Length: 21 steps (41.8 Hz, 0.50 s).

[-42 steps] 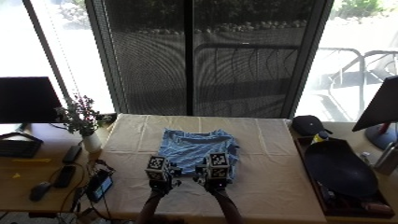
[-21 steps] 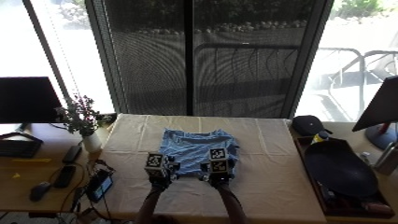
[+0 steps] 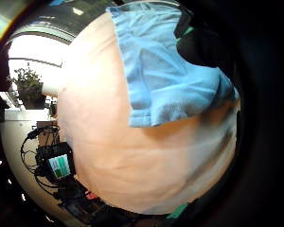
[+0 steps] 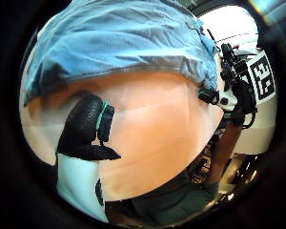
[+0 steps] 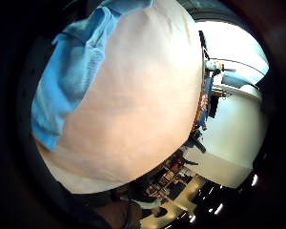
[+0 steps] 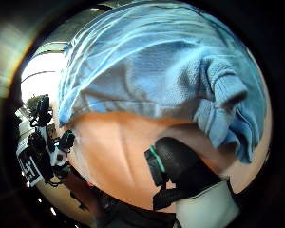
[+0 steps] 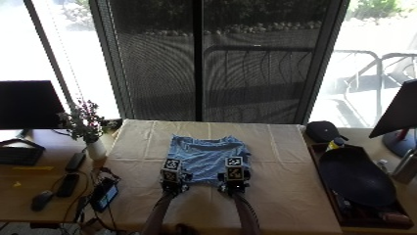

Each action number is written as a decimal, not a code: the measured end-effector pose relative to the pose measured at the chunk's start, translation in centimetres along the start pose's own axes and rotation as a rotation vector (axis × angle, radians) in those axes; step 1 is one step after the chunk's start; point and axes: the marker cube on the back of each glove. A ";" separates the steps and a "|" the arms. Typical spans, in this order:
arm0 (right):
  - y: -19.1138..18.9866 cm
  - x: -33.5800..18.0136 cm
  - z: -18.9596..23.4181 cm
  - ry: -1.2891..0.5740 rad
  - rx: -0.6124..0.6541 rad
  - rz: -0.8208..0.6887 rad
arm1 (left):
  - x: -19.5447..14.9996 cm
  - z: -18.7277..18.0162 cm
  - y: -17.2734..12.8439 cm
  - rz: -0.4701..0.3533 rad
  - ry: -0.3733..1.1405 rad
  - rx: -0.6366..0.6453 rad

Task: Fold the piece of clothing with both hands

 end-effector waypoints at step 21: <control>-2.1 -1.1 0.3 -0.065 0.450 -0.102 | 1.1 0.2 -2.2 -0.043 -0.073 0.437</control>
